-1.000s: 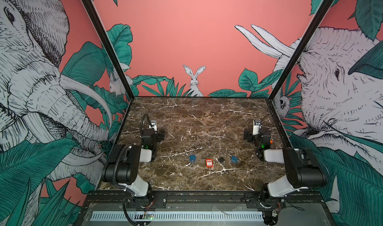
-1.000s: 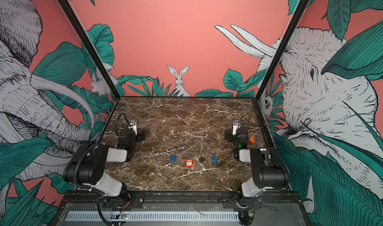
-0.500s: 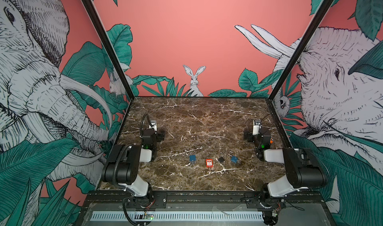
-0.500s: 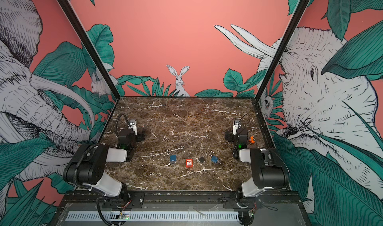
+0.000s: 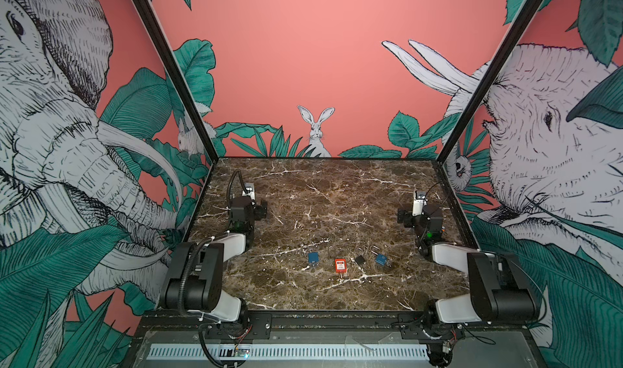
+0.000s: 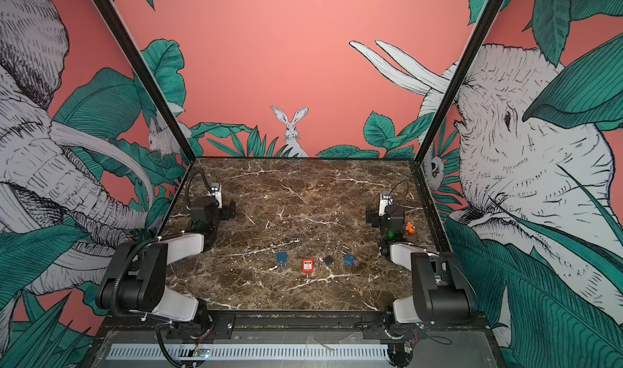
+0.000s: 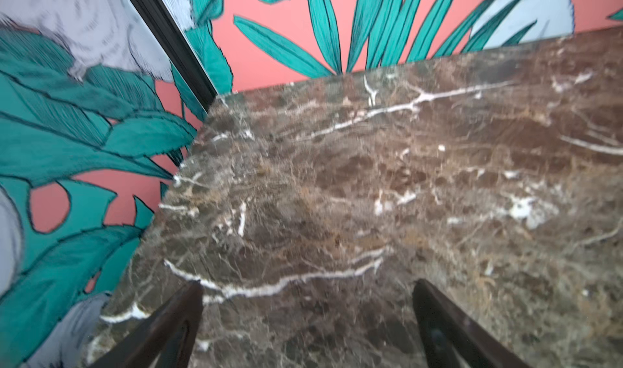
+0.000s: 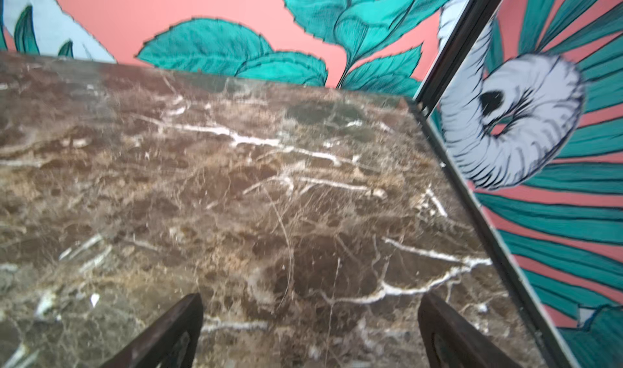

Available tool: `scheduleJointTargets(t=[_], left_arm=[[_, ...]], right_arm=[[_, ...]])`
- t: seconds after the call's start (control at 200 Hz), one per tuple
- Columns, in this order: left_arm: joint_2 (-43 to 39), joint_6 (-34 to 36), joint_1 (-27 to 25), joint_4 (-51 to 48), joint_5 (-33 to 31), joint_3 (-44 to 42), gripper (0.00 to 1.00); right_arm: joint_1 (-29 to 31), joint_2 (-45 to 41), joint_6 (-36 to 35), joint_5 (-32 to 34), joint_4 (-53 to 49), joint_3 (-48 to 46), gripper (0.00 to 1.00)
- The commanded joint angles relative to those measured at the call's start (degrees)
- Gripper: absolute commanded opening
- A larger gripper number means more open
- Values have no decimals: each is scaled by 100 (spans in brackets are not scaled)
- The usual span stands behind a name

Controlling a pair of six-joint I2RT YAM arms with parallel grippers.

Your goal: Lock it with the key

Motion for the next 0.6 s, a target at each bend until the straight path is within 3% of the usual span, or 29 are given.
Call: scheduleJointTargets(t=[0.0, 0.085, 0.205, 0.265, 0.415, 0.515, 0.595], left_arm=[[-457, 167, -253, -577, -183, -39, 98], [-760, -387, -433, -1667, -472, 512, 98], [-966, -1618, -562, -3772, -514, 1541, 98], [-1068, -1820, -710, -4571, -79, 1846, 98], [-1676, -1646, -1981, -5319, -801, 1874, 98], [-1828, -2027, -2395, -5623, -212, 1884, 98], [-1860, -2490, -2468, -5441, 748, 1725, 98]], right_arm=[[265, -433, 380, 976, -1323, 602, 98], [315, -699, 1345, 991, -3151, 1516, 98], [668, -1081, 1910, 629, -4559, 2051, 98], [901, -1237, 2046, 365, -5405, 2291, 98], [1740, -1483, 2401, 613, -7395, 2732, 95], [2367, -1599, 2580, 702, -8163, 2723, 86], [2700, -1639, 2682, 530, -8367, 2531, 79]])
